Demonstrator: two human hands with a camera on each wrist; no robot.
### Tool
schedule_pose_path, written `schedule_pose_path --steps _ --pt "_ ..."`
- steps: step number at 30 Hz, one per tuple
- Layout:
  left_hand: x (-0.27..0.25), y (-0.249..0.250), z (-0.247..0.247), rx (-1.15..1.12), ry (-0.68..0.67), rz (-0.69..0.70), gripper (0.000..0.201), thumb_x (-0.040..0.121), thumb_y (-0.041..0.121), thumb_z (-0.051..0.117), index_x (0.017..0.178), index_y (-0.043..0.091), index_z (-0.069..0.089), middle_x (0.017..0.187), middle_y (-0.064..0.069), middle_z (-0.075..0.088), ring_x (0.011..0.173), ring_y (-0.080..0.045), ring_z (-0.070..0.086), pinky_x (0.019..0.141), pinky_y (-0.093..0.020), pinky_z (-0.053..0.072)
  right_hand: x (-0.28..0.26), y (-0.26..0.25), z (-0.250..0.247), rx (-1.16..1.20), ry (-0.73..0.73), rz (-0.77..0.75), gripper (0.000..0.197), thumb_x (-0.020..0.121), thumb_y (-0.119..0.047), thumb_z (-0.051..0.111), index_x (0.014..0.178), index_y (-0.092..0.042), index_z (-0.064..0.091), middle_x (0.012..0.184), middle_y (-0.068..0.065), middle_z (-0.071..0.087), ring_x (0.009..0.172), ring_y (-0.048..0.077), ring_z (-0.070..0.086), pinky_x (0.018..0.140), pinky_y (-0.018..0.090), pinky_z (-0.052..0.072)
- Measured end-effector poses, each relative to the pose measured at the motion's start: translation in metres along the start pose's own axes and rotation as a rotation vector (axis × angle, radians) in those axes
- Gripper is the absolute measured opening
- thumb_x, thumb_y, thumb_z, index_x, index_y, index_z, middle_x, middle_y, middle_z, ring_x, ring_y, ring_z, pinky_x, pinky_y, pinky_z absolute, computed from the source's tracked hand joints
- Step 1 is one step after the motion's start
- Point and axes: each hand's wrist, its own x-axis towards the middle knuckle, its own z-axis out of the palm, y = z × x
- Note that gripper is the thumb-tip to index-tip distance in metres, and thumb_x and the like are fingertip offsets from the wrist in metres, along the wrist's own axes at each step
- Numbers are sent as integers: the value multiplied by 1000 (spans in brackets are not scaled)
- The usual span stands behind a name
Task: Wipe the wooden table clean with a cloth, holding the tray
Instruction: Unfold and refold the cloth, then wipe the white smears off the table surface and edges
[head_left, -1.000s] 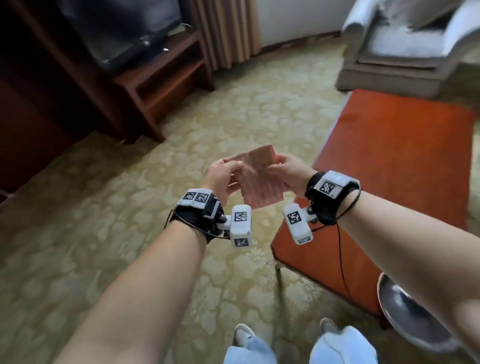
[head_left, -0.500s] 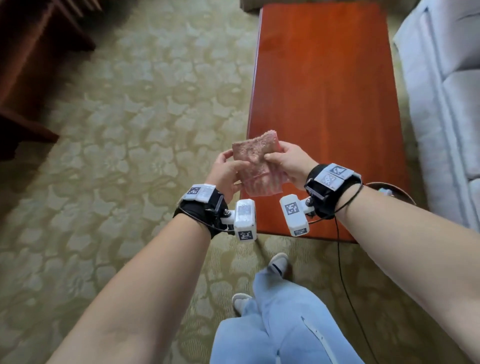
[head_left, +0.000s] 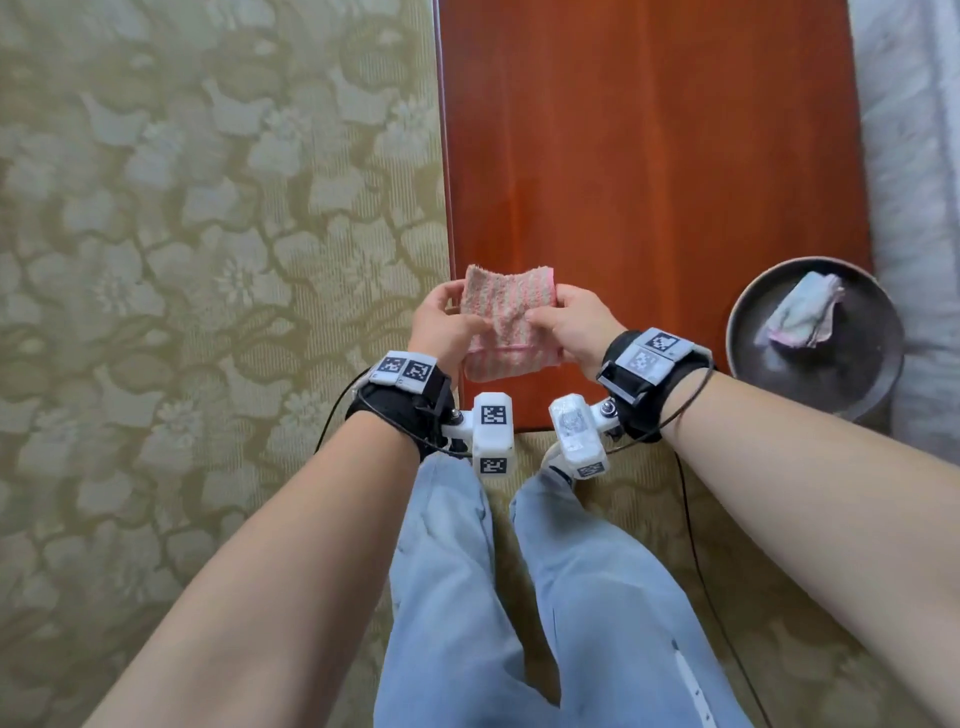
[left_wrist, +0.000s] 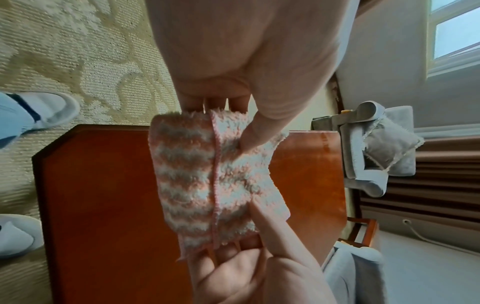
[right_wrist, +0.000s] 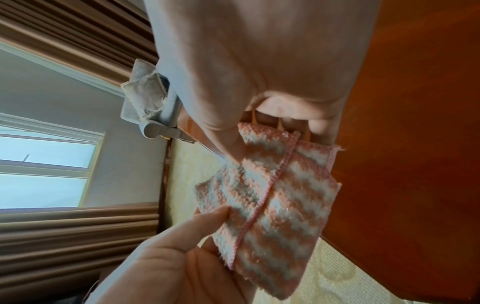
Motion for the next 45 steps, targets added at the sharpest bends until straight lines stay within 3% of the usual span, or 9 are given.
schedule_pose_path --steps 5,13,18,23,26,30,34,40,45 --pt "52 -13 -13 104 -40 -29 49 84 -15 60 103 30 57 110 -7 67 87 -20 71 52 -27 55 39 17 24 -52 96 0 18 87 -7 63 104 -9 66 103 11 71 93 28 70 76 44 60" --pt "119 -7 -38 292 -103 -60 49 82 -16 61 112 22 54 109 -7 67 84 -22 72 51 -28 56 91 32 68 -45 238 57 20 81 -11 67 100 -4 65 97 14 72 87 31 71 76 53 58" --pt "156 -6 -38 380 -85 3 40 83 -12 61 101 23 55 105 -12 69 83 -26 74 66 -45 62 122 32 78 -144 325 19 22 80 -11 61 97 2 60 97 21 68 82 31 67 77 52 55" --pt "187 -19 -33 310 -85 -59 32 85 -6 60 98 21 50 108 -13 68 89 -33 73 70 -56 60 151 22 68 -350 343 -86 4 83 -14 59 86 -16 59 83 7 63 77 24 54 71 36 47" --pt "202 -24 -31 223 -72 -105 23 84 -3 59 97 14 51 110 -16 67 91 -30 71 74 -50 61 170 17 64 -455 316 -183 16 84 -15 56 96 -21 64 88 2 63 82 23 56 76 36 49" --pt "217 -26 -32 246 -38 -133 12 83 4 62 89 11 54 88 -12 67 73 -22 64 71 -35 54 193 5 64 -625 250 -298 25 90 -14 54 105 -28 67 95 -1 54 93 21 53 83 37 47" --pt "224 -25 -35 368 -18 -169 10 81 16 66 88 9 66 80 -4 67 72 -21 60 66 -32 50 197 14 61 -747 442 -393 32 87 -13 61 116 -26 65 107 1 54 104 23 47 91 39 43" --pt "237 -17 -26 632 122 129 24 80 16 66 100 22 55 95 -4 63 74 -18 62 69 -36 57 180 45 59 -697 543 -322 42 81 -18 69 122 -21 58 106 4 47 99 24 49 80 41 50" --pt "244 -17 -12 969 52 398 27 90 12 58 100 34 67 109 5 49 106 -18 56 88 -35 53 173 55 69 -712 438 -264 49 81 -25 73 126 -22 55 107 3 44 99 23 50 79 38 50"
